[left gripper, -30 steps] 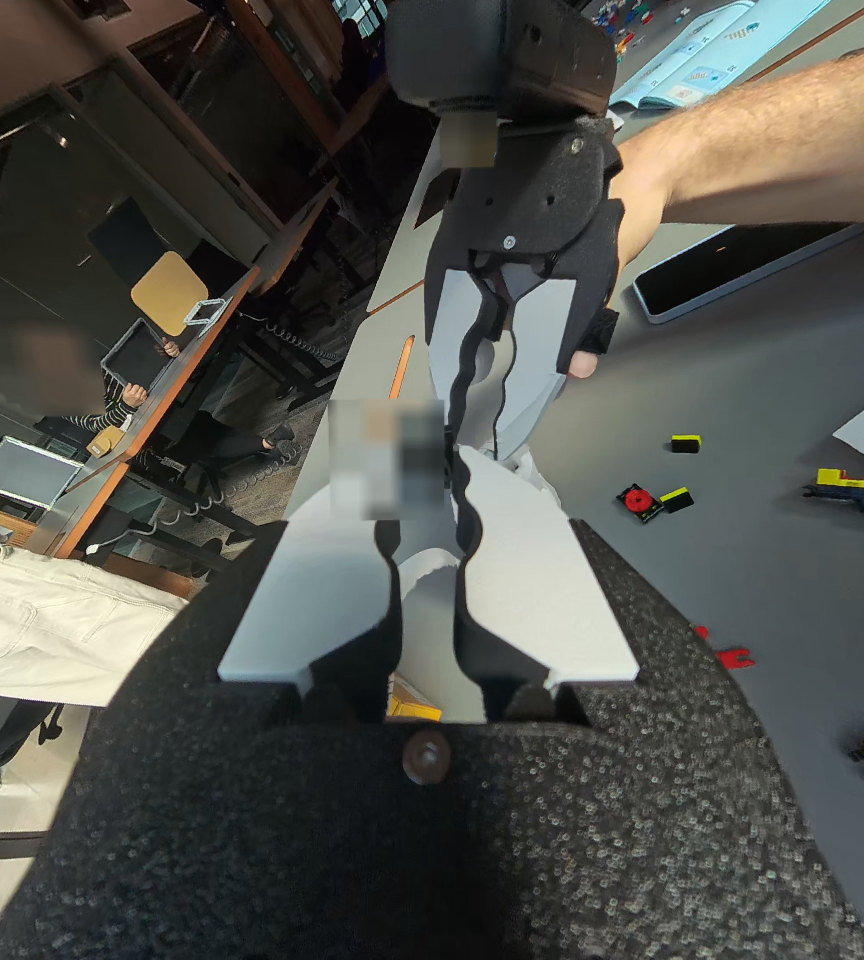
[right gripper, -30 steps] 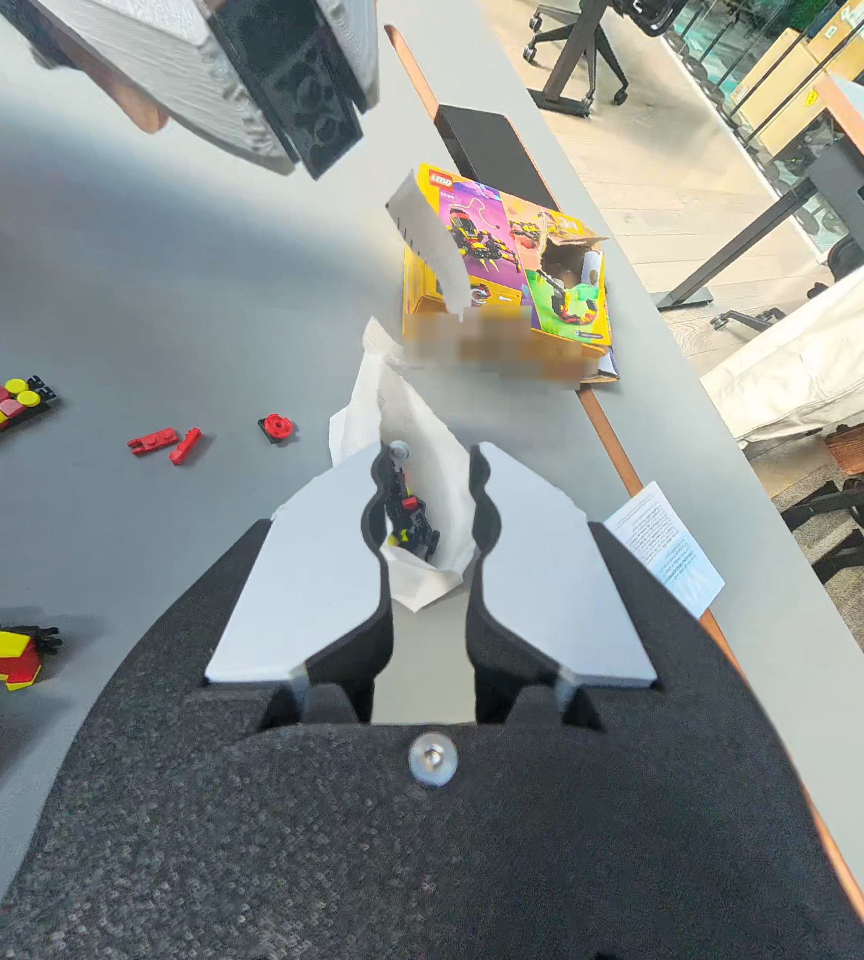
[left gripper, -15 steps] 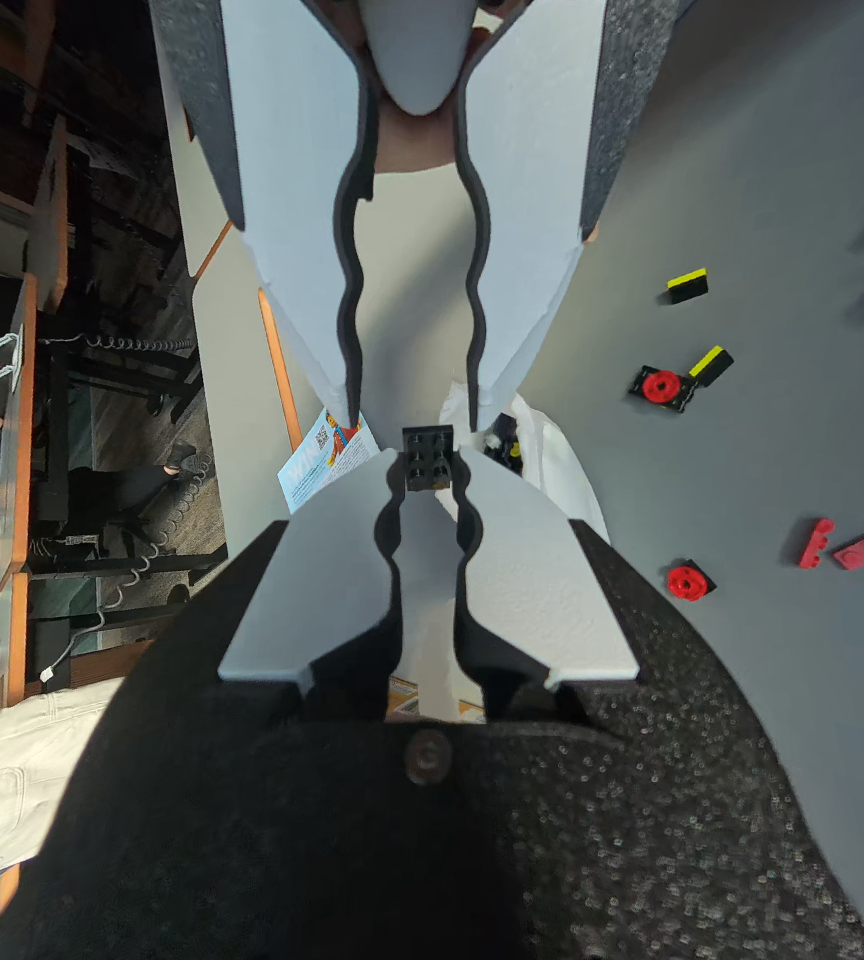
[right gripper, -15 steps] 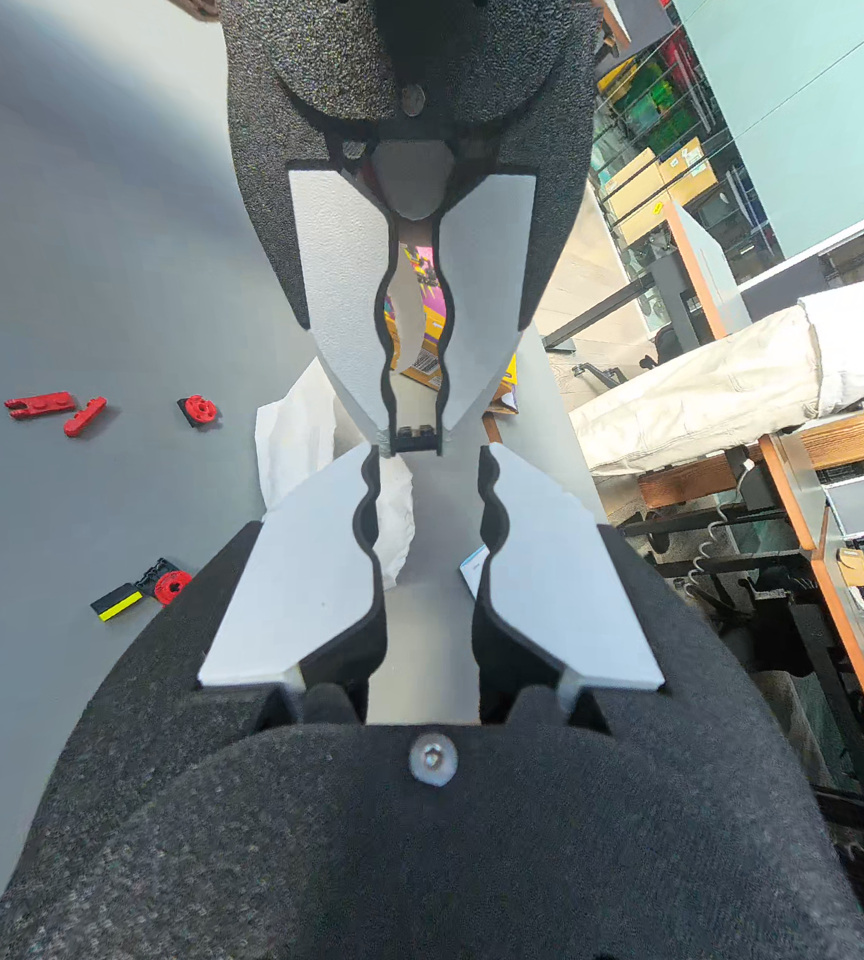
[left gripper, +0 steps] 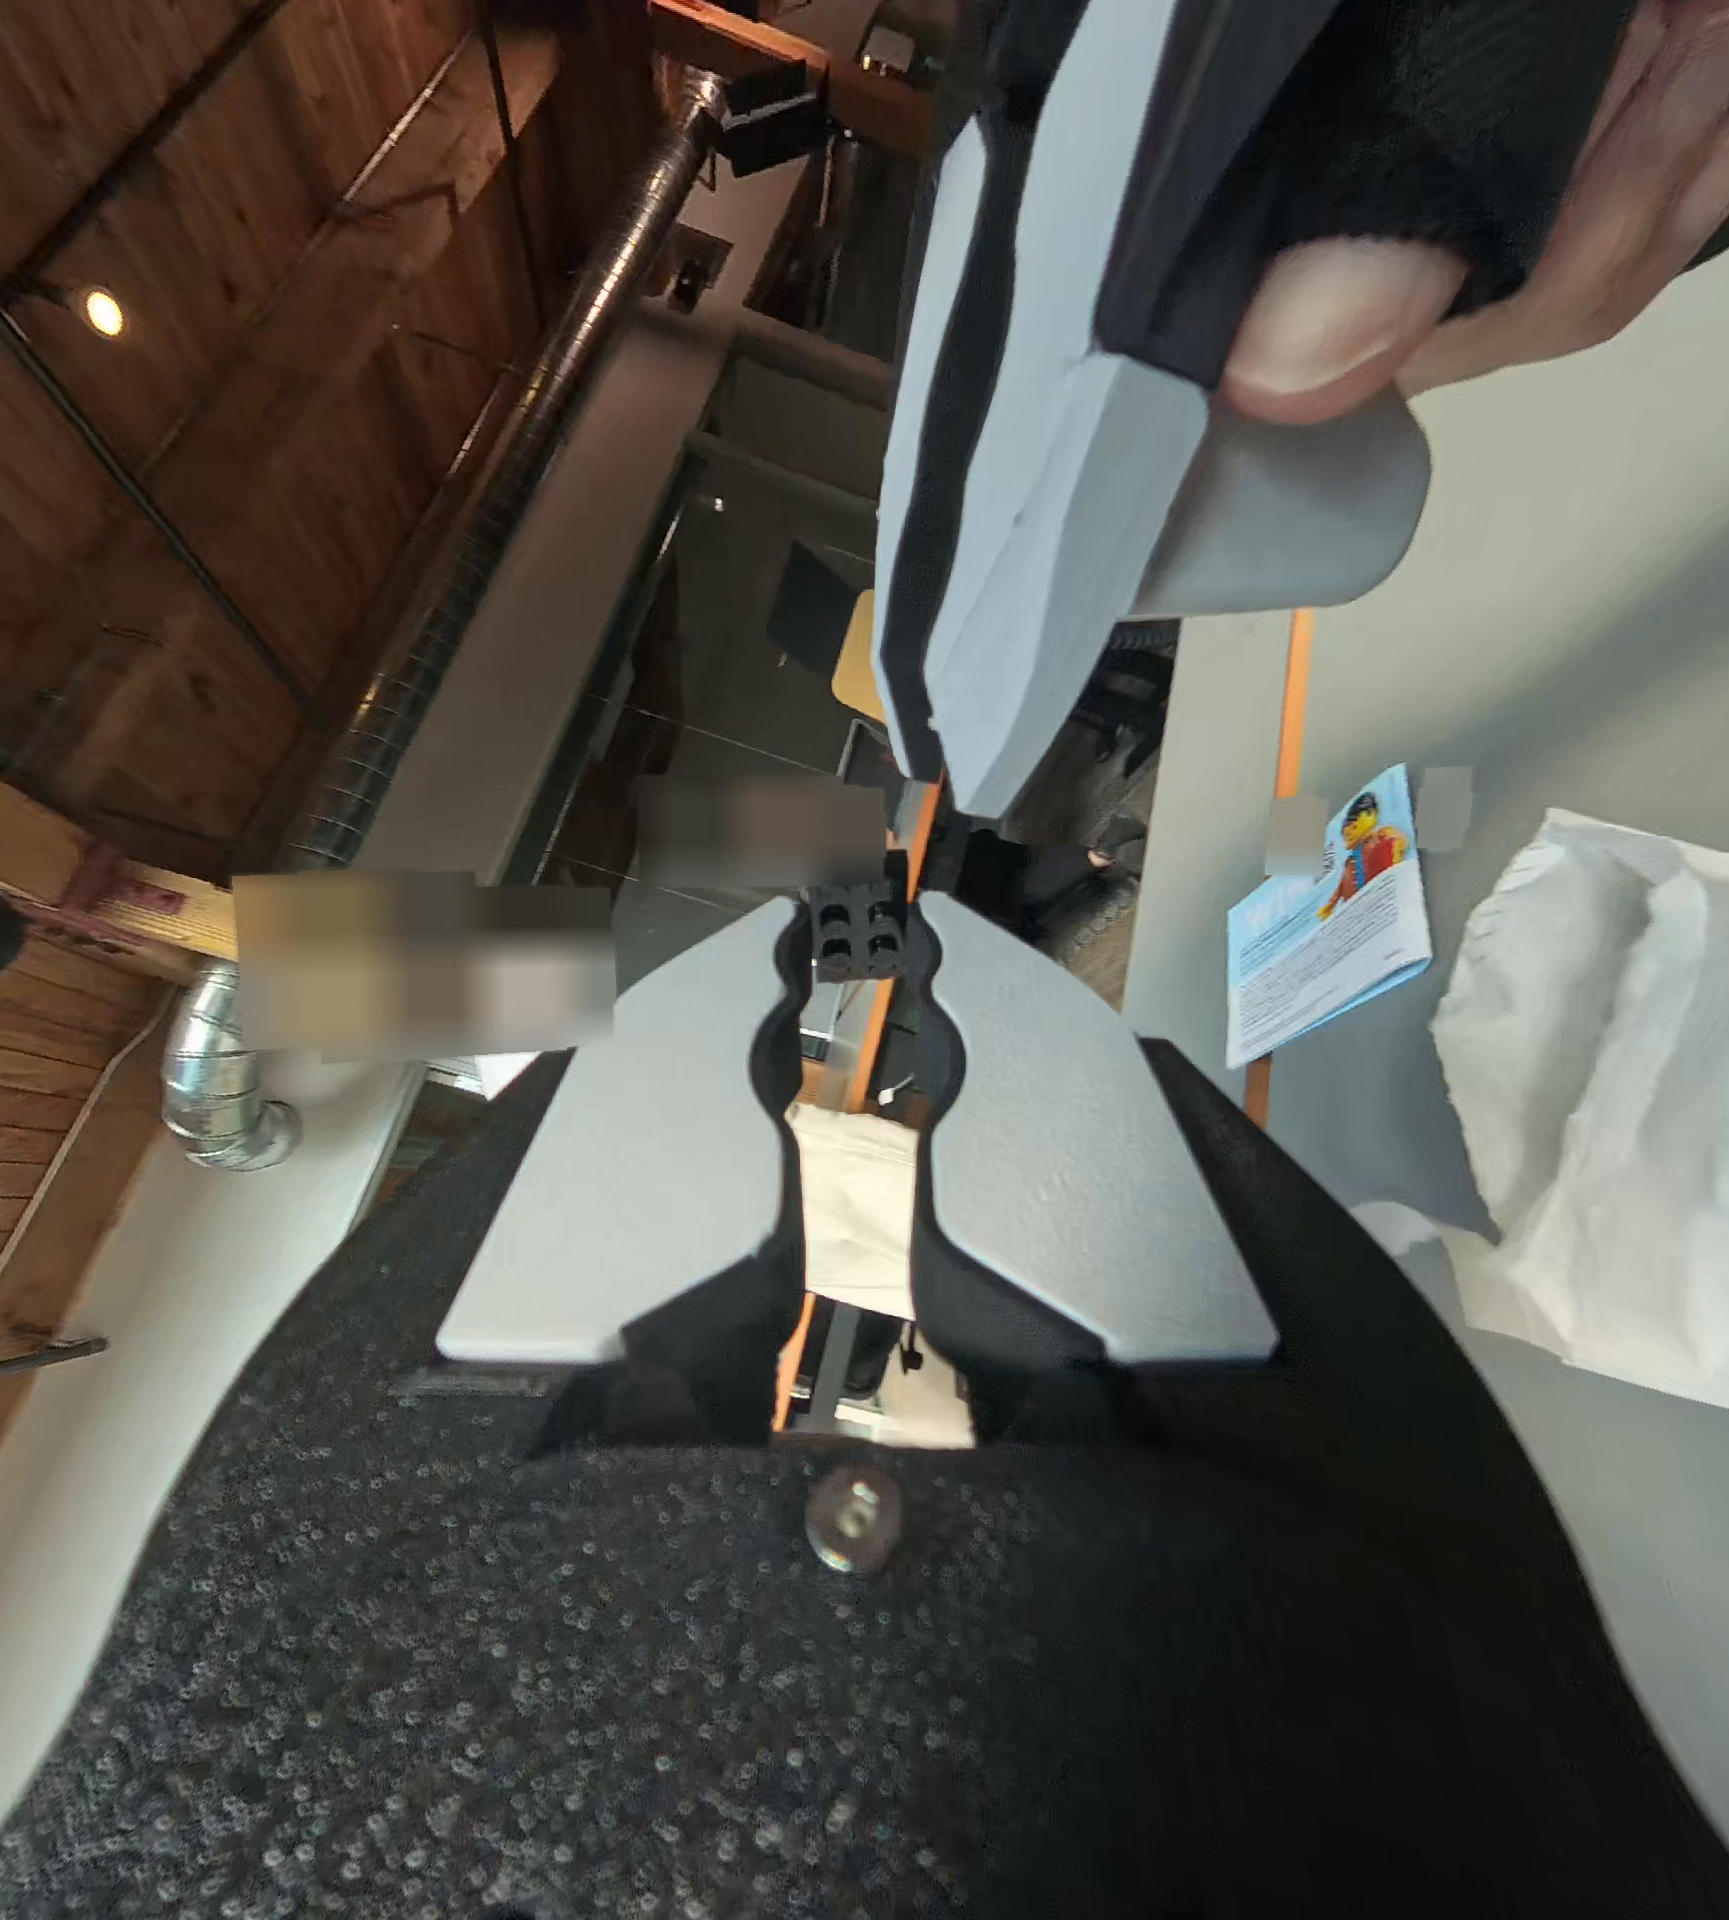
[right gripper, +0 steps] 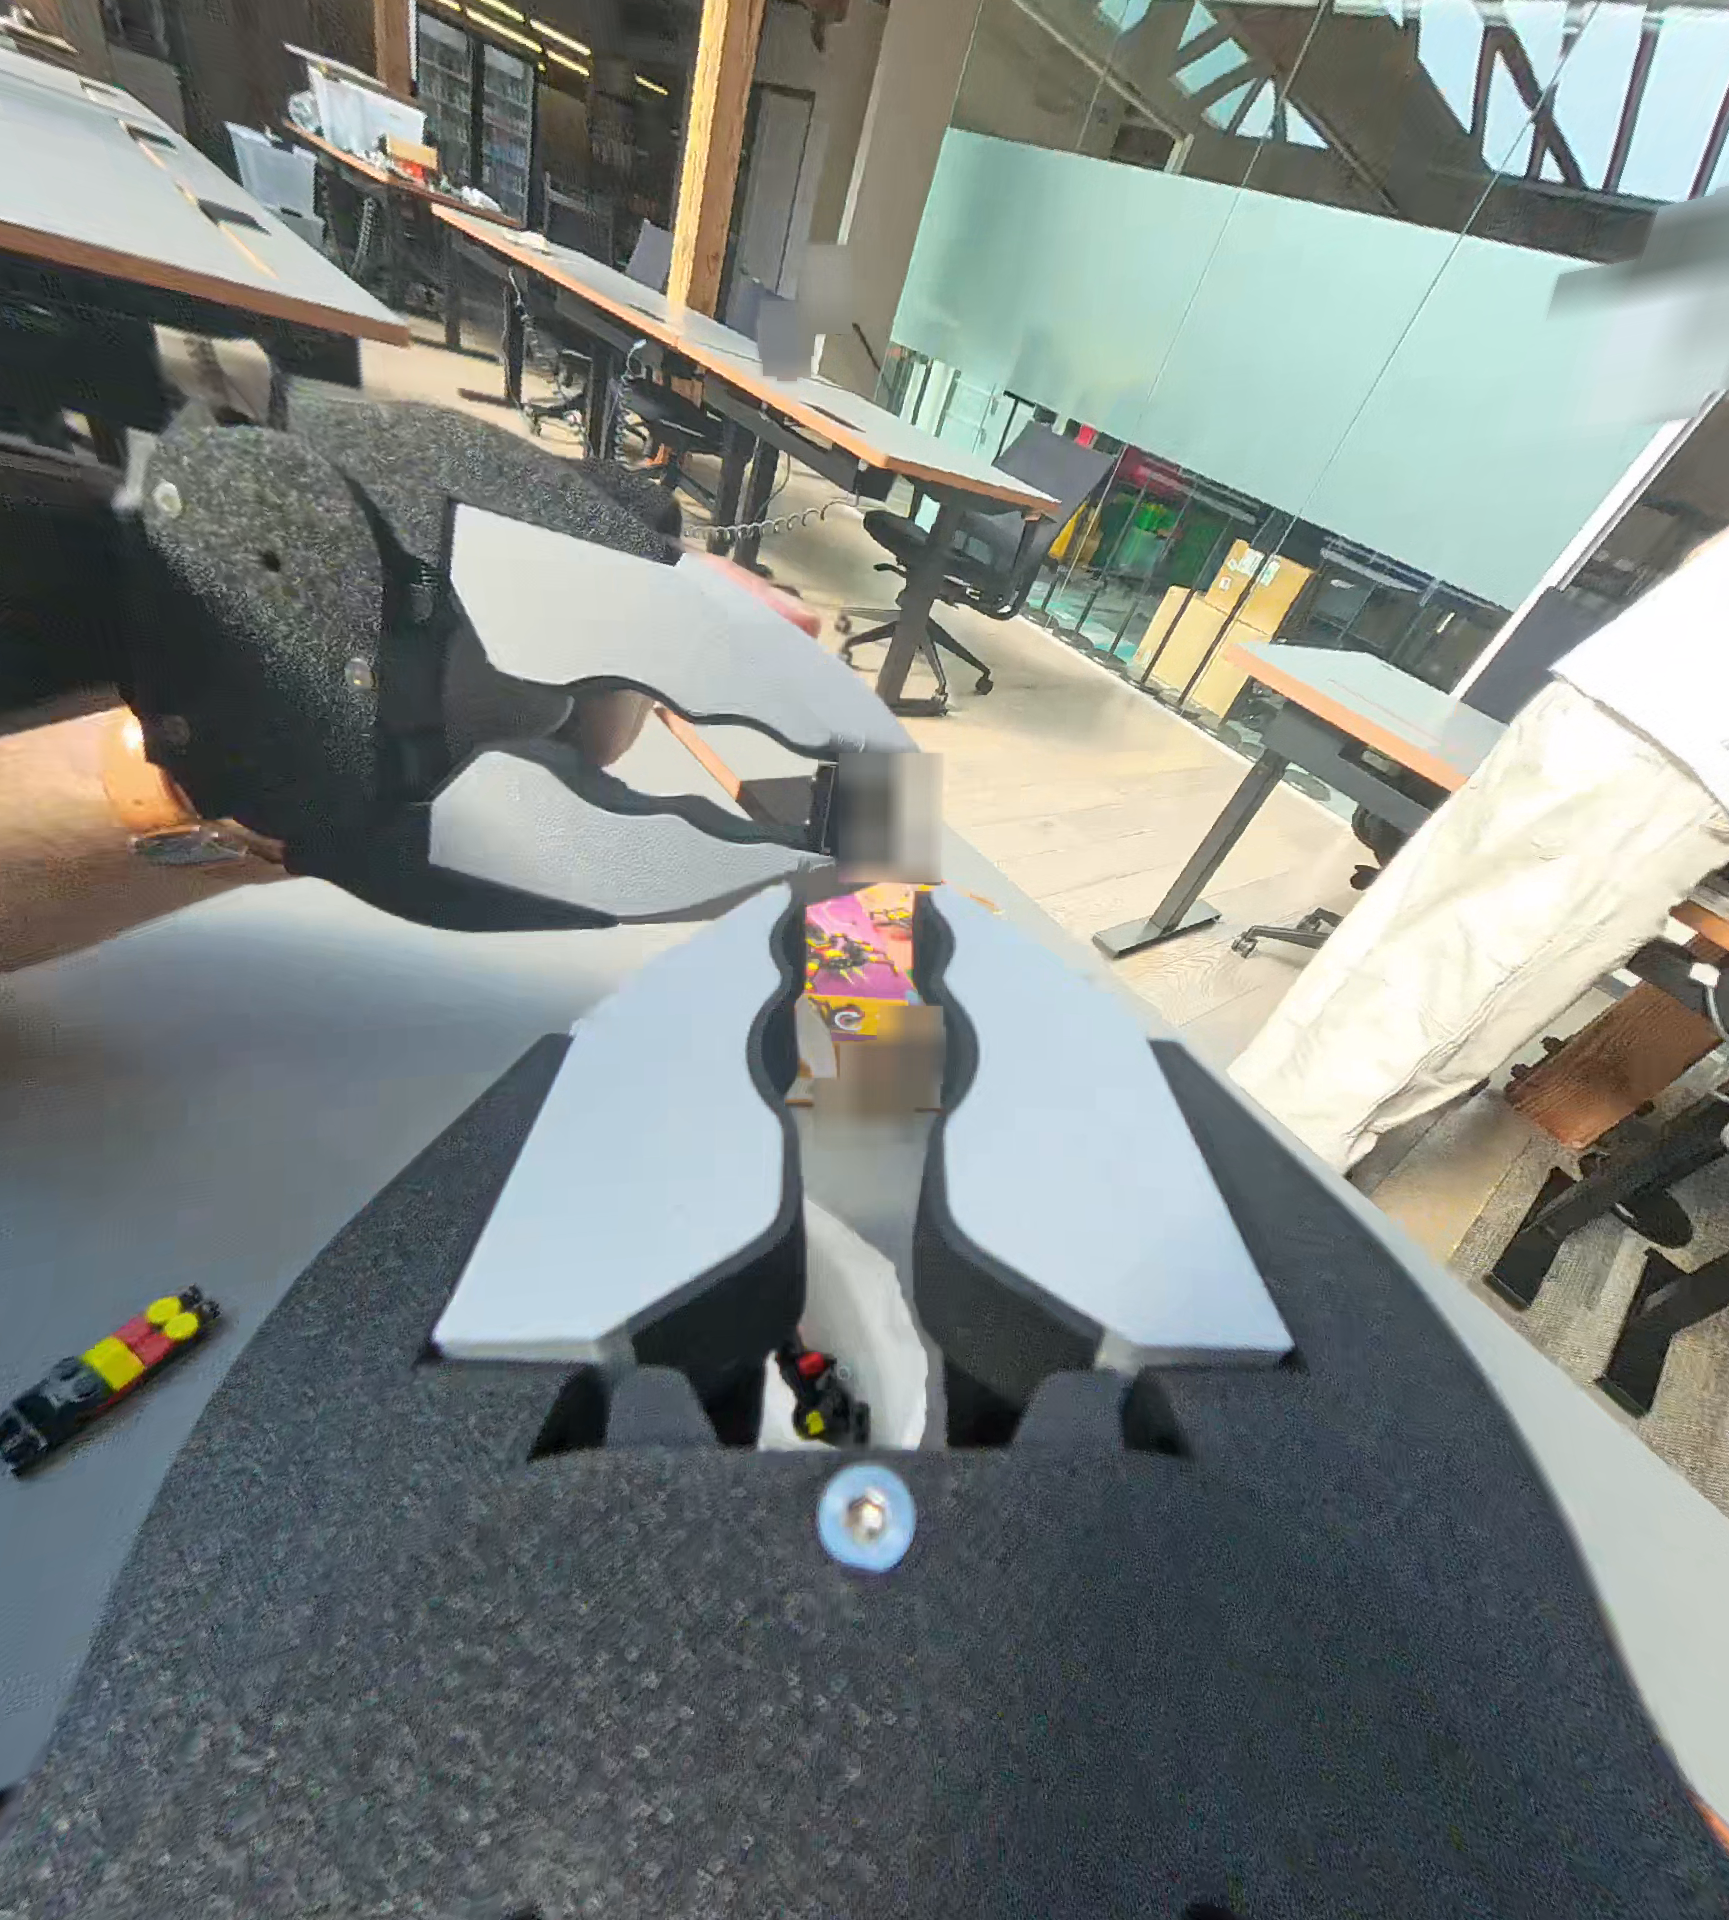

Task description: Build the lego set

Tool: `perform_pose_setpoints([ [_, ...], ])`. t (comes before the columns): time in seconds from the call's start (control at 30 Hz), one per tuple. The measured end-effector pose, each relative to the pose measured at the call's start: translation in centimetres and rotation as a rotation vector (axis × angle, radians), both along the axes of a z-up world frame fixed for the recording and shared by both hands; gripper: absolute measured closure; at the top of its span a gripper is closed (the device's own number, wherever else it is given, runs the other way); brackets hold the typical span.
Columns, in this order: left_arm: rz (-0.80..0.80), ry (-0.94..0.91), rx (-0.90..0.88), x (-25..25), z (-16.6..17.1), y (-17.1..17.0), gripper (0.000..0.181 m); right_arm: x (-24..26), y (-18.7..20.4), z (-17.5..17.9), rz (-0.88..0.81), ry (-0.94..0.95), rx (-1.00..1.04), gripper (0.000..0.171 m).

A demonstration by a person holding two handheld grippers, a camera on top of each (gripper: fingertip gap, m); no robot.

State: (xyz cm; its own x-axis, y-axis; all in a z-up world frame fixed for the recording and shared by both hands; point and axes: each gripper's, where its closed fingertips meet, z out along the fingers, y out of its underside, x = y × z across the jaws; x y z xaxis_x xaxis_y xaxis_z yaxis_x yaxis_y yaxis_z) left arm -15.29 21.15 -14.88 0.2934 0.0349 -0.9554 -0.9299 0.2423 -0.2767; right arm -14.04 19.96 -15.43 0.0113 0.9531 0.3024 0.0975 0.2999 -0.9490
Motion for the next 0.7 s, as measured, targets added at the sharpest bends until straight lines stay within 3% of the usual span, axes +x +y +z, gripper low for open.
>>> perform_pose_setpoints([
  [0.13, 0.079, 0.114, 0.116, 0.5, 0.8, -0.7, 0.165, 0.2, -1.9, 2.8, -0.074, 0.128, 0.142, 0.165],
  [0.3, 0.097, 0.102, 0.127, 0.8, 1.2, -0.8, 0.165, -0.2, -2.2, 2.5, -0.156, 0.077, 0.22, 0.153],
  [0.47, 0.11, 0.108, 0.136, 1.1, 1.4, -0.9, 0.165, -0.4, -1.7, 2.2, -0.206, 0.071, 0.243, 0.166],
  [0.7, 0.007, 0.029, 0.071, 1.0, 1.4, -1.1, 0.162, 0.9, -1.4, 2.6, -0.108, 0.089, 0.257, 0.167],
])
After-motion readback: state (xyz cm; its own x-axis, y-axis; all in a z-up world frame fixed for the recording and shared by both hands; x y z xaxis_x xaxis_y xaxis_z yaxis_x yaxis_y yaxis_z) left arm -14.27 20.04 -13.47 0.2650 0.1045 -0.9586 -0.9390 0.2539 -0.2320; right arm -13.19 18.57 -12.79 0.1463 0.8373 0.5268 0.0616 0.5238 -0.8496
